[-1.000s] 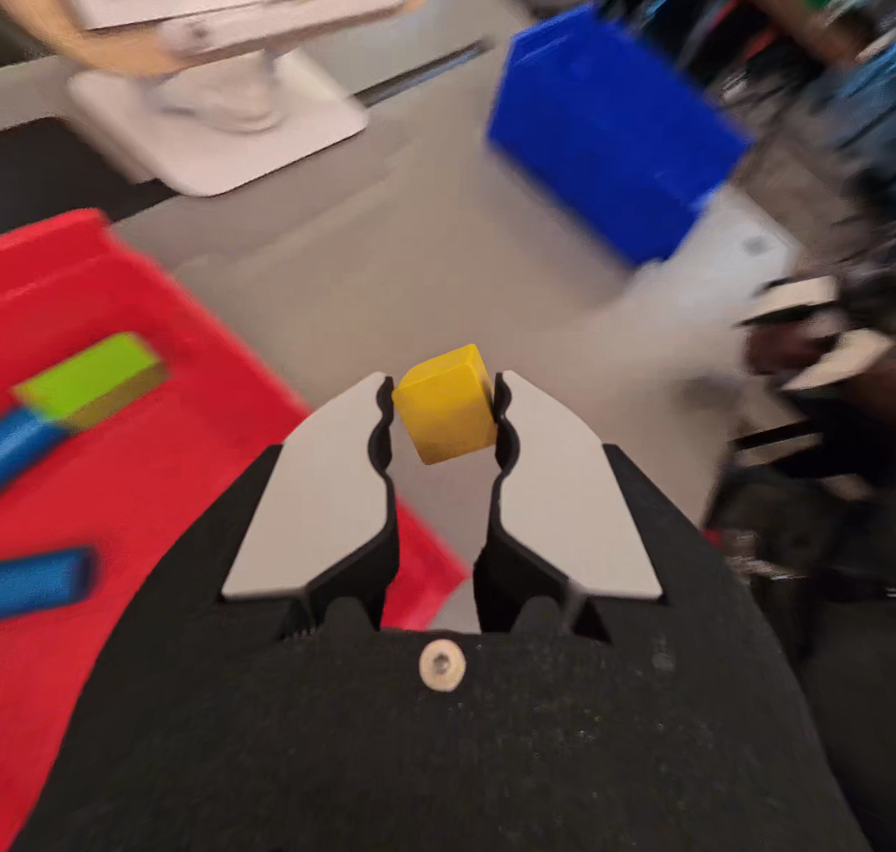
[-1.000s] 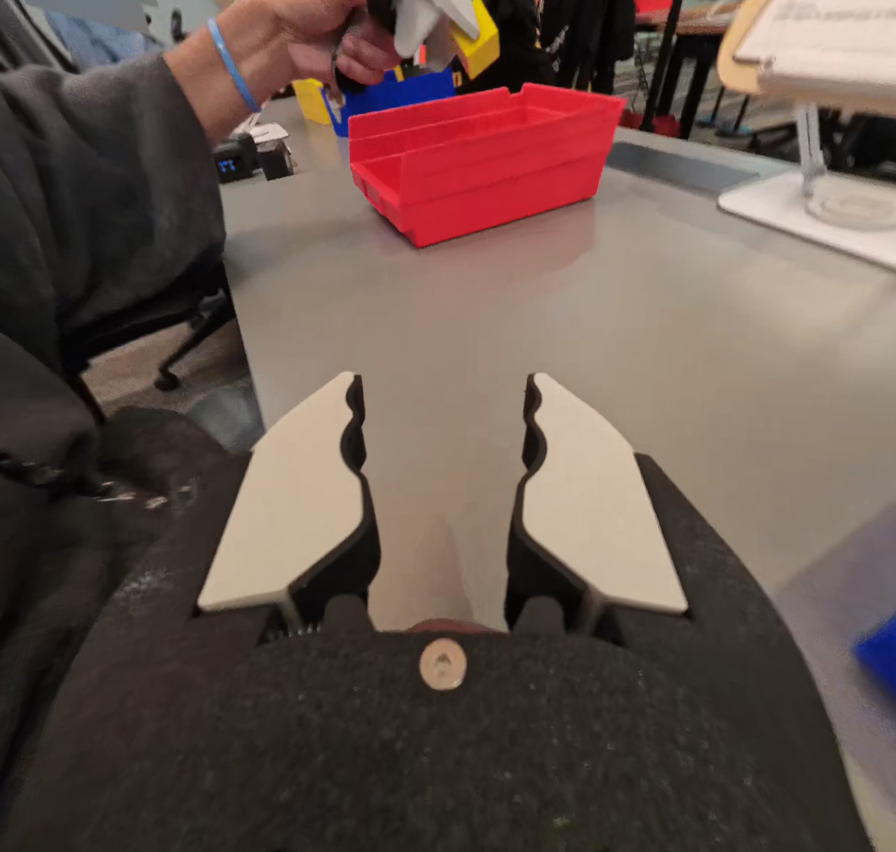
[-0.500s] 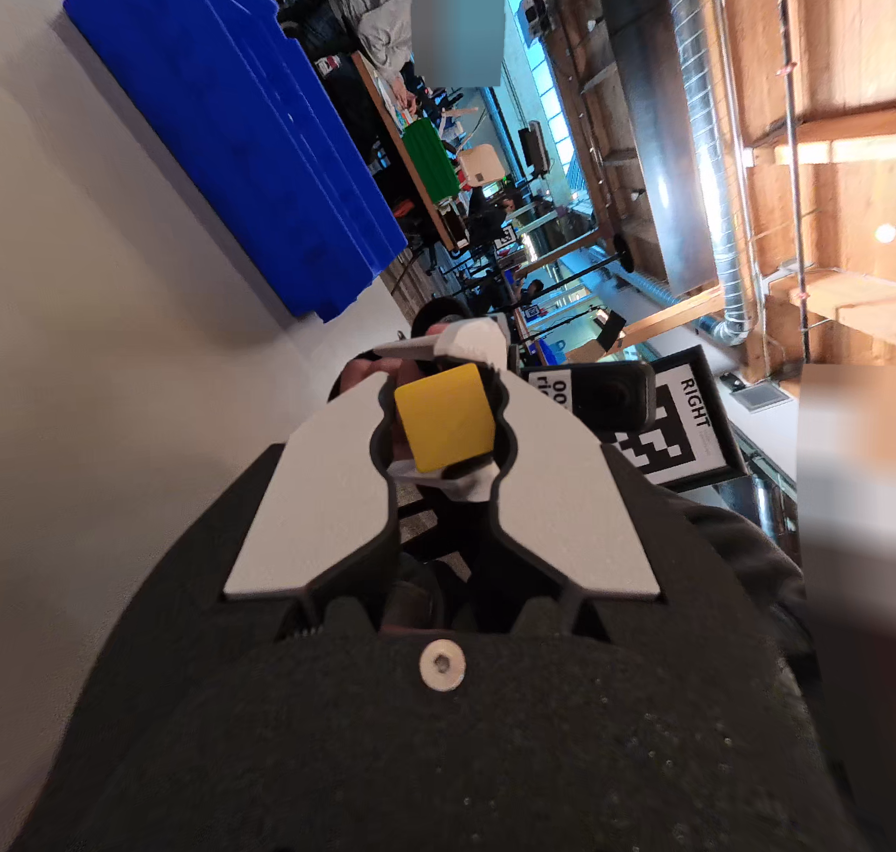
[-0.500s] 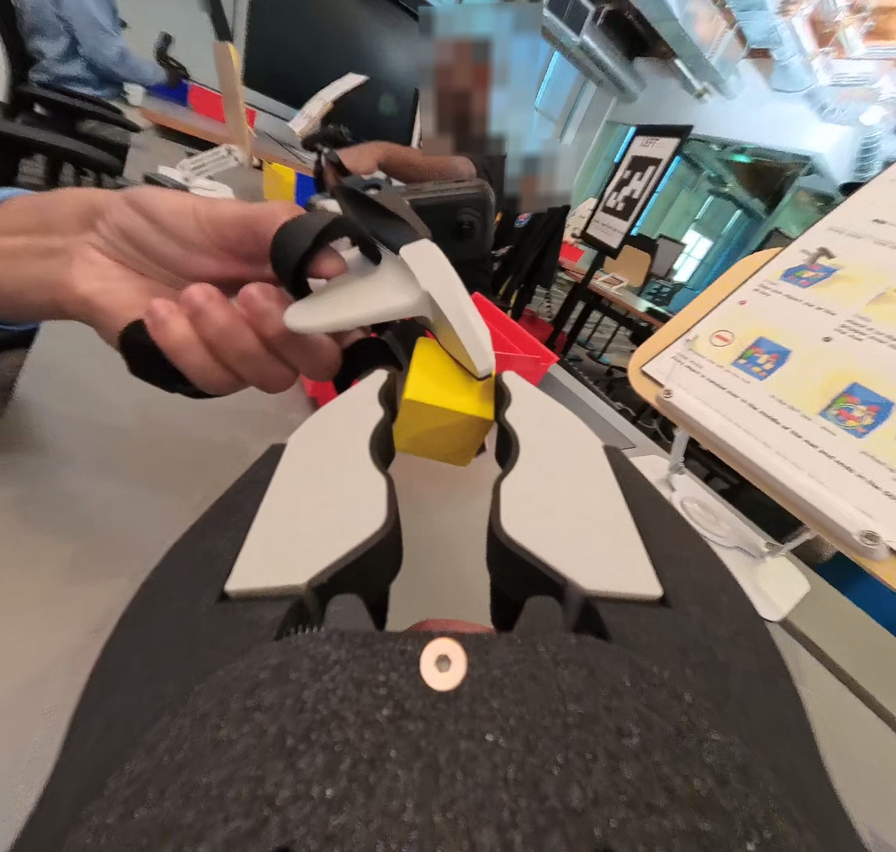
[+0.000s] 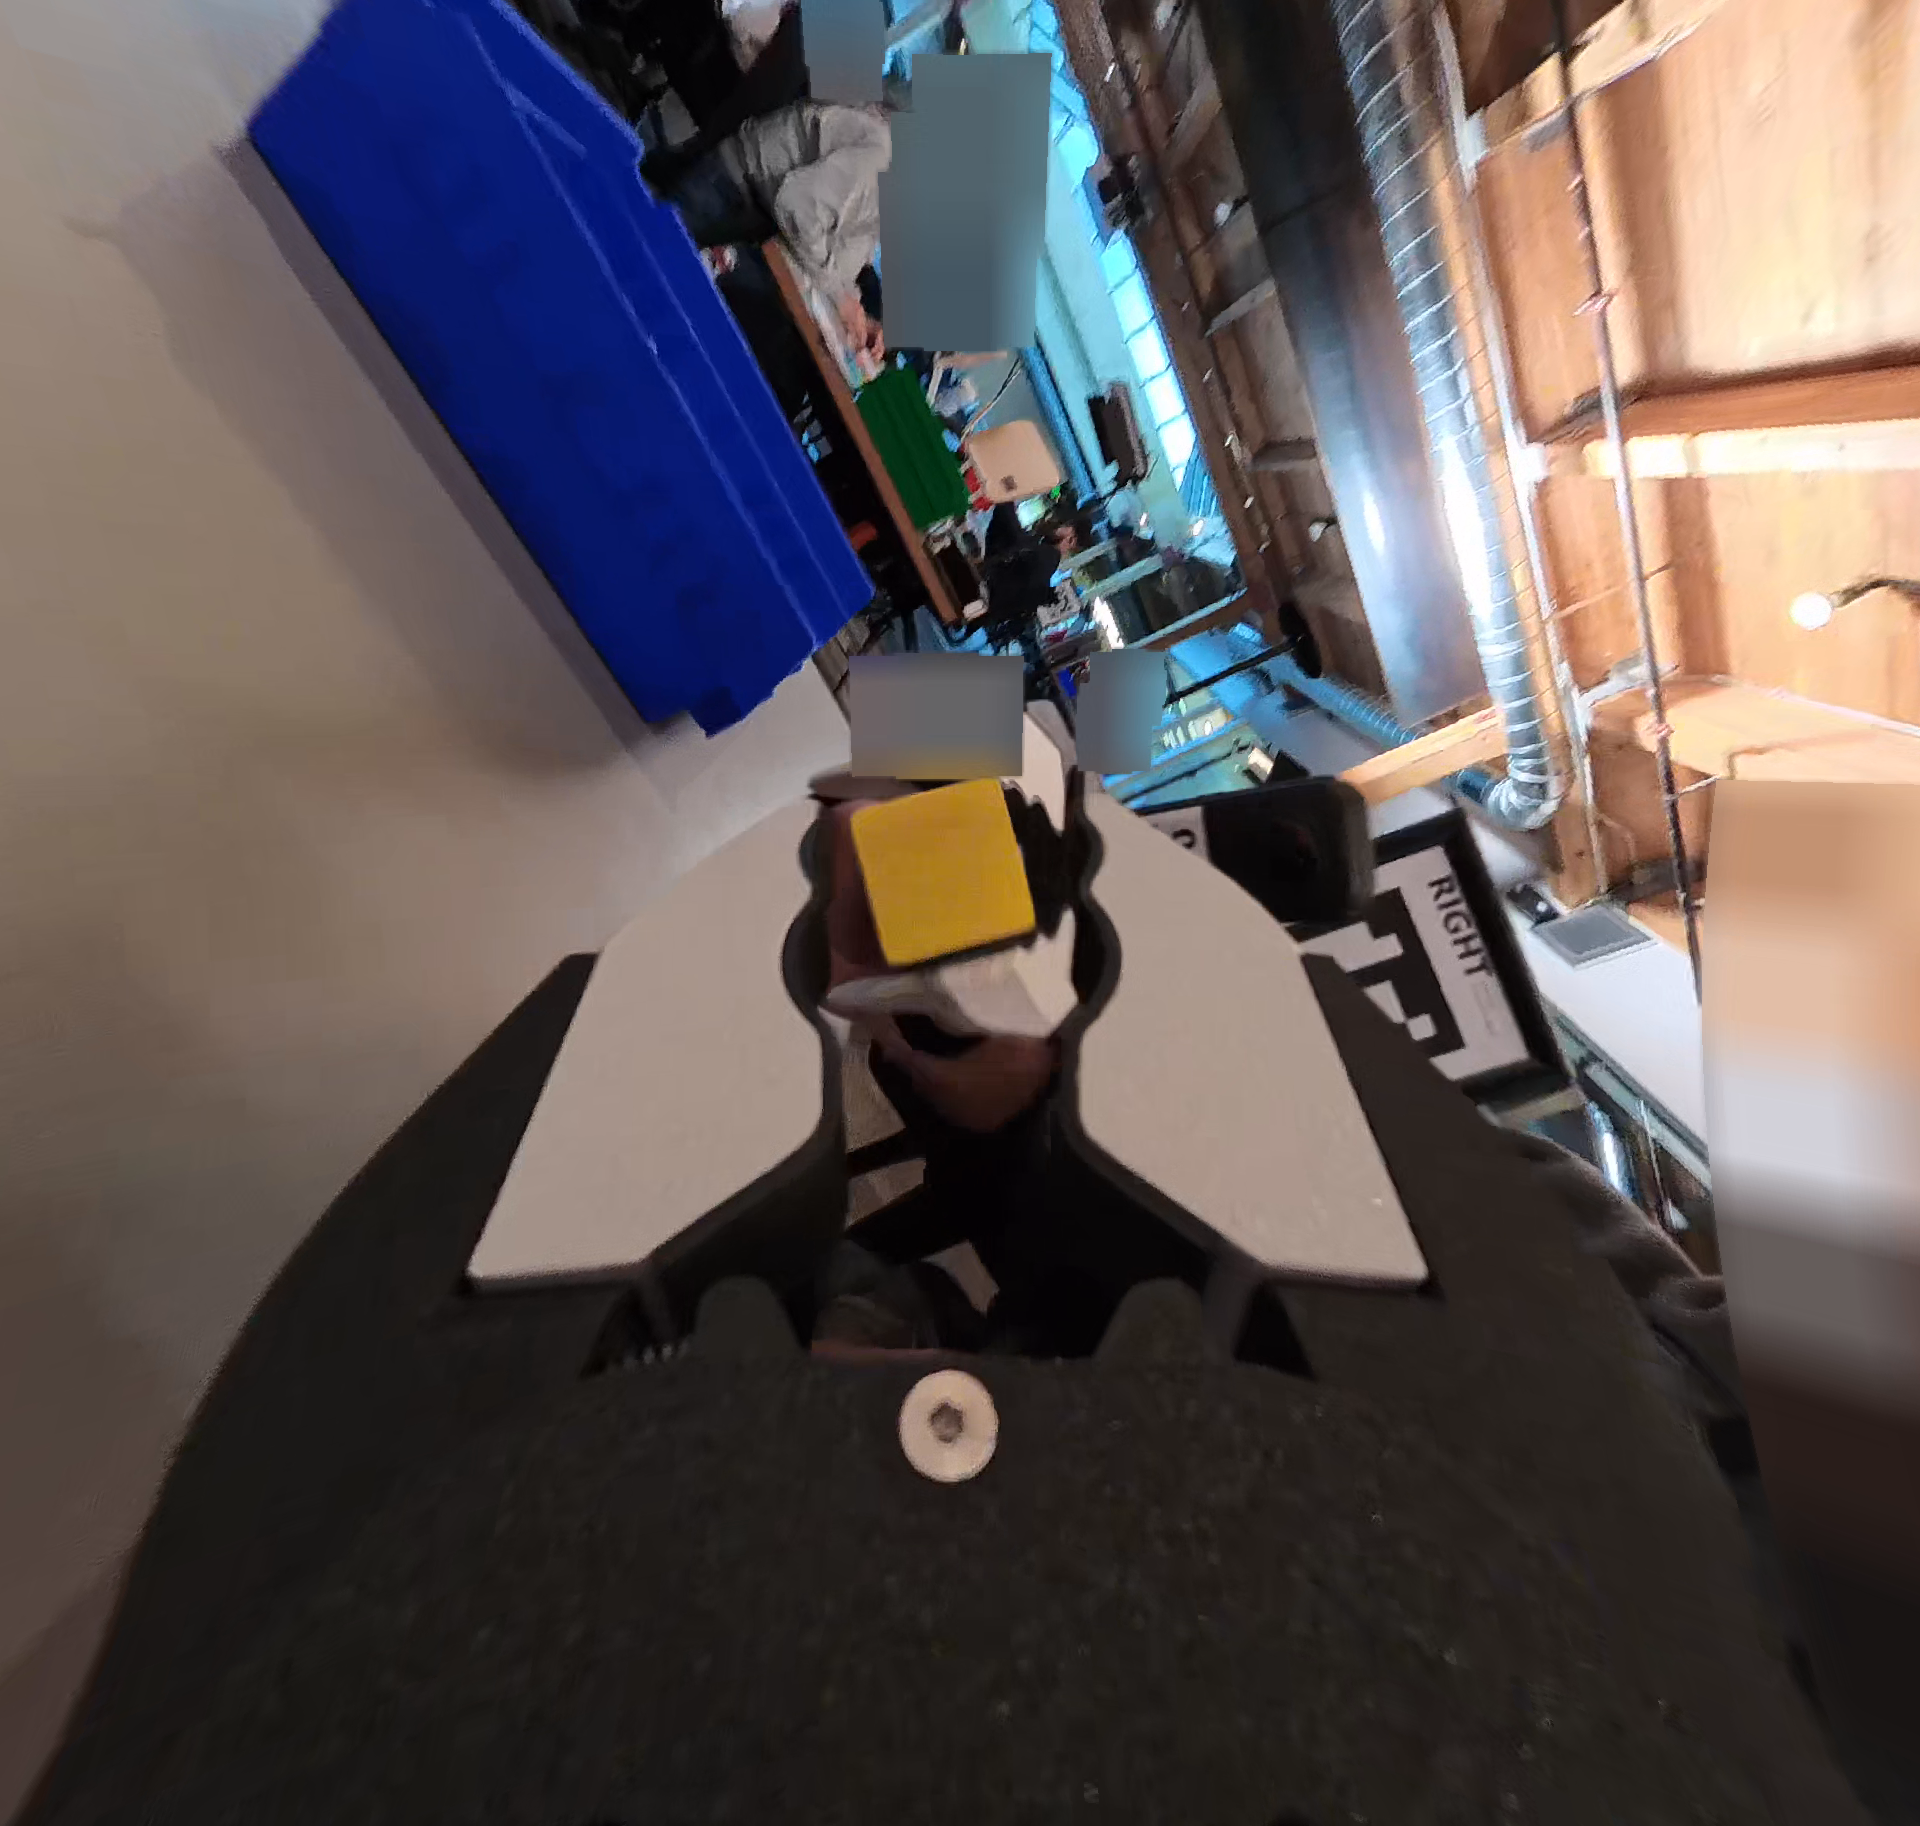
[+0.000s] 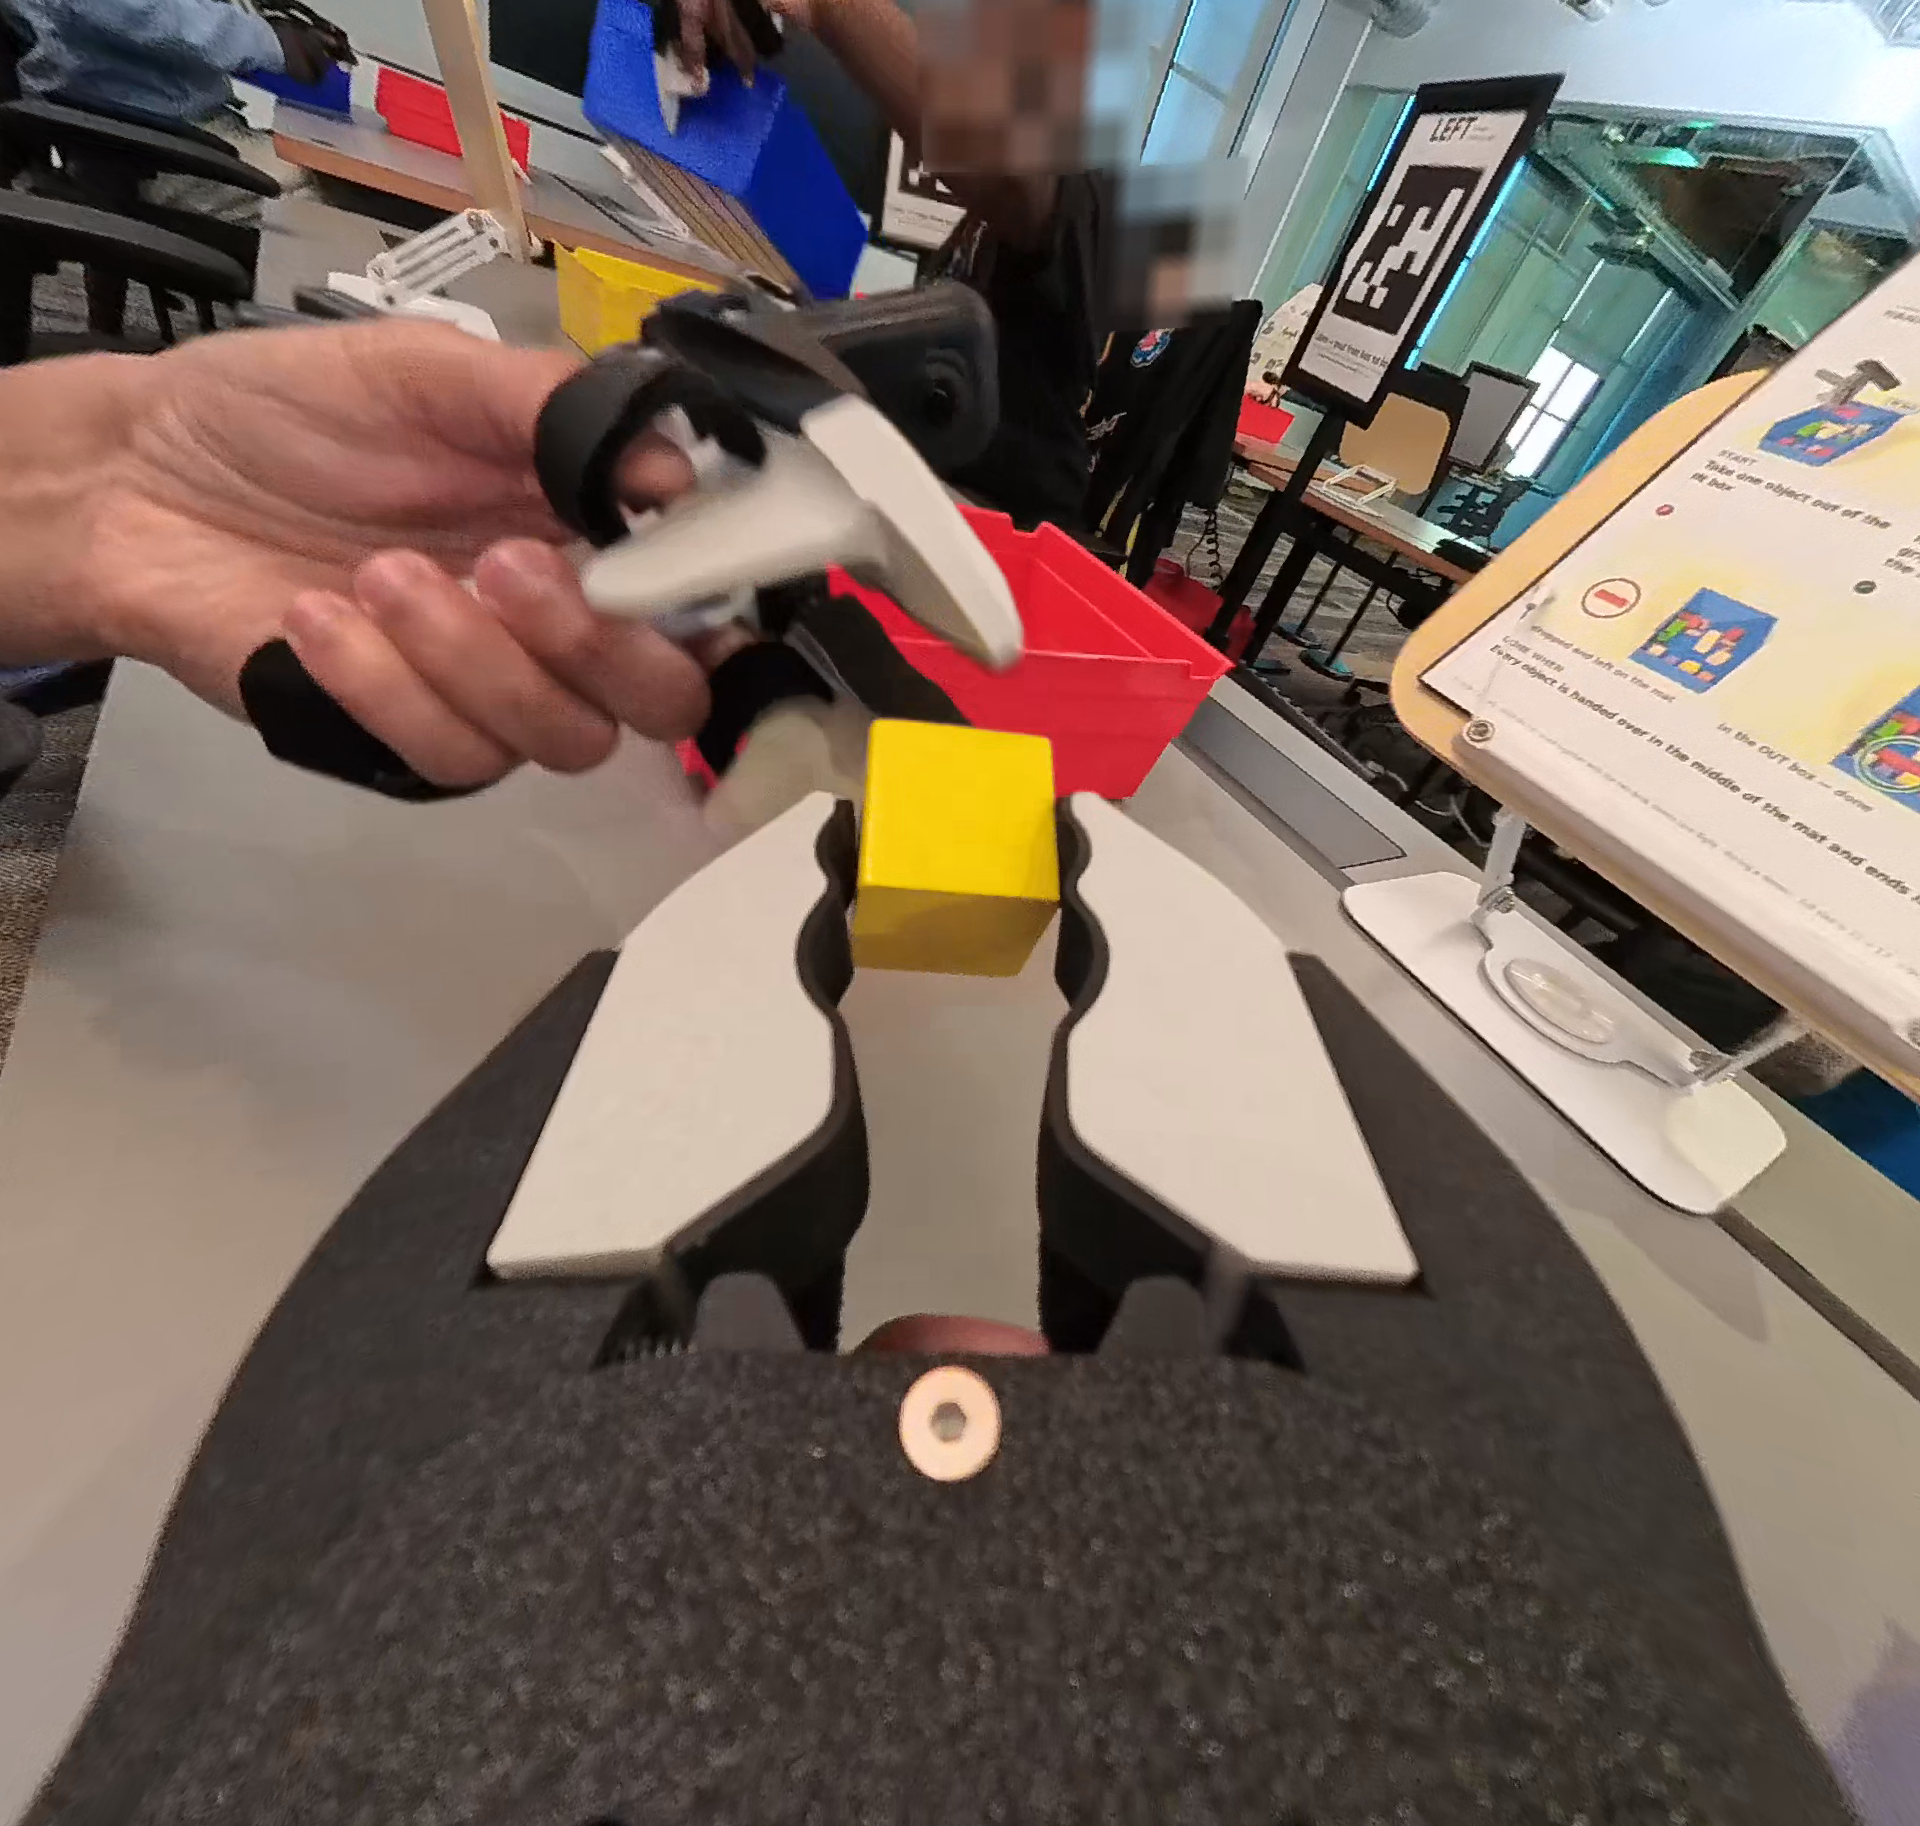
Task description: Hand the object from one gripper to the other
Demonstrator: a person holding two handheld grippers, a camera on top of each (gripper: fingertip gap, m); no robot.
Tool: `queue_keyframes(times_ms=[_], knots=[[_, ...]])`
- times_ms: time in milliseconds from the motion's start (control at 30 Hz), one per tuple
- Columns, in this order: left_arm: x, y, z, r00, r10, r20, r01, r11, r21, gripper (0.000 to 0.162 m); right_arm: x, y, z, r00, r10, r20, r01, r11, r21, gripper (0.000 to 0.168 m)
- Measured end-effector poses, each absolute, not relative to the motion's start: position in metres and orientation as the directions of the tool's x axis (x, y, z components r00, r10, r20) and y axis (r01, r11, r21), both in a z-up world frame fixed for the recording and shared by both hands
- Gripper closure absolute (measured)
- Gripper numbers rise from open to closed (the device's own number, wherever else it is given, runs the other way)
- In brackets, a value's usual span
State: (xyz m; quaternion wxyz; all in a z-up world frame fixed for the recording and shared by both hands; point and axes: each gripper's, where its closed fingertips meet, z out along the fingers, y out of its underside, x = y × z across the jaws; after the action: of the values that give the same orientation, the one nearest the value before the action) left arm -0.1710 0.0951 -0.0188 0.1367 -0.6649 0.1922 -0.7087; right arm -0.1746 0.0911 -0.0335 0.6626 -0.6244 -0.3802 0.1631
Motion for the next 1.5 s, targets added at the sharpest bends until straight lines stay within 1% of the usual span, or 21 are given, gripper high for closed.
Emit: queue_keyframes(times_ms=[33,133,200,233,300,333,400,500,567,667,700,767,867,967,1033,1100,1200,1267,1333,1400,1500], knots=[[-0.184,0.099,-0.018,-0.068,-0.463,0.884,-0.029,-0.885,-0.465,0.112,-0.167,0.09,-0.031,0.664,0.683,0.304,0.267,0.163,-0.95,0.132],[-0.226,0.096,-0.039,0.11,-0.584,0.804,0.037,-0.806,-0.59,0.112,-0.106,0.096,0.004,0.746,0.558,0.363,0.312,0.188,-0.931,0.132],[-0.245,0.081,-0.067,0.235,-0.639,0.732,0.017,-0.751,-0.661,0.113,-0.039,0.107,0.04,0.828,0.459,0.323,0.279,0.163,-0.946,0.132],[-0.251,0.069,-0.081,0.267,-0.643,0.718,-0.007,-0.746,-0.666,0.114,-0.003,0.115,0.051,0.861,0.415,0.294,0.27,0.117,-0.956,0.132],[-0.258,0.049,-0.098,0.27,-0.624,0.733,-0.025,-0.766,-0.642,0.118,0.079,0.136,0.046,0.904,0.274,0.329,0.359,-0.067,-0.931,0.133],[-0.26,0.043,-0.102,0.26,-0.605,0.752,-0.021,-0.782,-0.622,0.119,0.119,0.146,0.028,0.908,0.224,0.354,0.399,-0.206,-0.893,0.133],[-0.262,0.037,-0.101,0.225,-0.576,0.786,-0.008,-0.807,-0.59,0.119,0.191,0.163,-0.023,0.922,0.15,0.357,0.384,-0.472,-0.793,0.132],[-0.262,0.041,-0.094,0.227,-0.605,0.763,-0.009,-0.785,-0.619,0.12,0.237,0.172,-0.114,0.968,0.155,0.196,0.242,-0.774,-0.585,0.132],[-0.261,0.039,-0.095,0.25,-0.648,0.72,-0.039,-0.749,-0.661,0.12,0.249,0.169,-0.149,0.949,0.198,0.245,0.289,-0.858,-0.426,0.132],[-0.258,0.032,-0.101,0.27,-0.701,0.66,-0.109,-0.703,-0.703,0.12,0.251,0.165,-0.171,0.888,0.313,0.337,0.394,-0.896,-0.204,0.132],[-0.257,0.032,-0.103,0.278,-0.714,0.642,-0.125,-0.69,-0.713,0.12,0.251,0.165,-0.176,0.878,0.338,0.341,0.407,-0.9,-0.156,0.132],[-0.256,0.031,-0.106,0.294,-0.732,0.615,-0.146,-0.67,-0.728,0.12,0.254,0.17,-0.18,0.882,0.326,0.34,0.387,-0.913,-0.131,0.132],[-0.255,0.028,-0.111,0.297,-0.741,0.603,-0.186,-0.664,-0.724,0.12,0.25,0.171,-0.187,0.921,0.274,0.277,0.323,-0.935,-0.149,0.131],[-0.257,0.028,-0.113,0.309,-0.751,0.584,-0.196,-0.651,-0.734,0.12,0.254,0.167,-0.187,0.927,0.22,0.303,0.275,-0.949,-0.153,0.13],[-0.259,0.031,-0.117,0.328,-0.754,0.568,-0.208,-0.645,-0.735,0.12,0.258,0.166,-0.185,0.925,0.176,0.336,0.244,-0.954,-0.174,0.122],[-0.262,0.035,-0.119,0.352,-0.747,0.565,-0.205,-0.65,-0.732,0.12,0.257,0.165,-0.172,0.924,0.126,0.361,0.227,-0.941,-0.252,0.107],[-0.274,0.046,-0.115,0.399,-0.732,0.552,-0.18,-0.653,-0.736,0.12,0.232,0.152,-0.126,0.94,0.046,0.338,0.214,-0.852,-0.478,0.107],[-0.291,0.063,-0.104,0.46,-0.71,0.533,-0.145,-0.652,-0.744,0.12,0.181,0.133,-0.093,0.98,0.068,0.188,0.179,-0.714,-0.677,0.108],[-0.313,0.089,-0.08,0.525,-0.679,0.513,-0.068,-0.635,-0.77,0.117,0.099,0.101,-0.069,0.97,0.236,-0.049,0.087,-0.532,-0.842,0.111],[-0.34,0.129,-0.065,0.656,-0.58,0.483,-0.009,-0.646,-0.763,0.114,0.028,0.06,-0.067,0.906,0.377,-0.192,-0.006,-0.443,-0.897,0.113],[-0.365,0.194,-0.053,0.805,-0.407,0.432,0.034,-0.695,-0.718,0.097,-0.036,0.023,-0.103,0.88,0.401,-0.255,-0.05,-0.457,-0.888,0.107]])
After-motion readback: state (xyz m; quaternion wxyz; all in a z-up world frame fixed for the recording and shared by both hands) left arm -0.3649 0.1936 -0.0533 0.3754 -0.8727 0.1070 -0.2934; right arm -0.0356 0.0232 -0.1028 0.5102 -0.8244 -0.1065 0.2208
